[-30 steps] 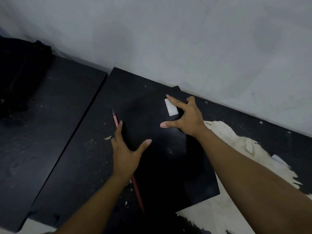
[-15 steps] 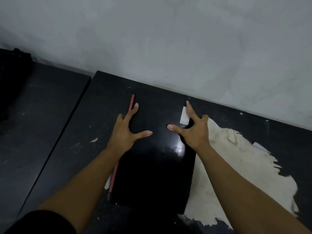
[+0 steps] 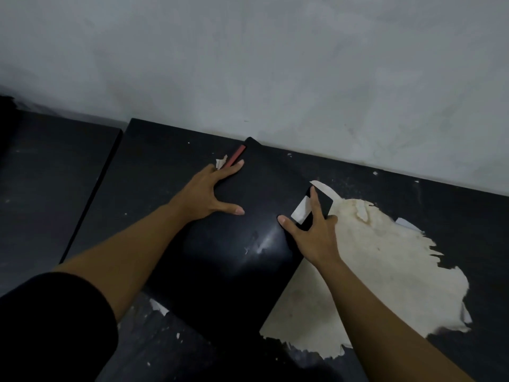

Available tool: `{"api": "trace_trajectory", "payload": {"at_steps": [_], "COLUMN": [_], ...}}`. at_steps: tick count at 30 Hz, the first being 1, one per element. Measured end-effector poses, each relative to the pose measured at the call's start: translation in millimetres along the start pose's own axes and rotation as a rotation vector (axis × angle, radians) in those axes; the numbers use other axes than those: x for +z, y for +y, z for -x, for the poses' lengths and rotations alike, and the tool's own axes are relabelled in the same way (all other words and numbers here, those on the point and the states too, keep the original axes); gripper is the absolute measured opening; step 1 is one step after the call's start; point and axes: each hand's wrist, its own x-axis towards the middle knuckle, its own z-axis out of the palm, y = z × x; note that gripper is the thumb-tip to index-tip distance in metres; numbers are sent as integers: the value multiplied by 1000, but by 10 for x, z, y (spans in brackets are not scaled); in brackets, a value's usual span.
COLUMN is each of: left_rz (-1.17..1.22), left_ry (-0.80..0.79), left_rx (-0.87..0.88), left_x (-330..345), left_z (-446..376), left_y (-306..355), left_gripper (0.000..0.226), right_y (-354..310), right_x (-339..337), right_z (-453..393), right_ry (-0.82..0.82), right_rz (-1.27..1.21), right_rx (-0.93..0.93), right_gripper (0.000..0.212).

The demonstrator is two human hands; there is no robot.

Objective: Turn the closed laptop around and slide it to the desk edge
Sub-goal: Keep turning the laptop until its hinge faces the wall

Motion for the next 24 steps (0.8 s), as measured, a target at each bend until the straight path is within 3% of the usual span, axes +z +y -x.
{"api": "trace_trajectory", "payload": {"at_steps": [4,7,11,15,17,21,24], "left_rz": [-24,-35,-20,-28,-29,-36,-45], "left_ry": [-20,-22,-34,-43,-52,-71,-119], "left_rx": [1,2,27,44,58,73,54], "left_x": [0,-9,-12,1,0,-41,-56], "left_z": [-27,-28,-51,-76,-94,-119,-140], "left_y": [-23,-36,-6,-14,-33,-39,-52], "left_gripper": [107,107,104,107,107,105,103], "right_y": [76,-6,-223,-453,-532,-545,-412], "right_x": [20,-7,-167,-383,-432,-325,-225], "right_z": [-144,-269,-569,-893,-1026,-1080,-1015], "right_ry": [28,39,-288,-514,-600,-635,-571], "right_rz": [249,456,477,164,132,355,503], "right_rx": [-15,-142,-375,-383,-413,-528,-629], "right_gripper": [106,107,106,87,83,111,116]}}
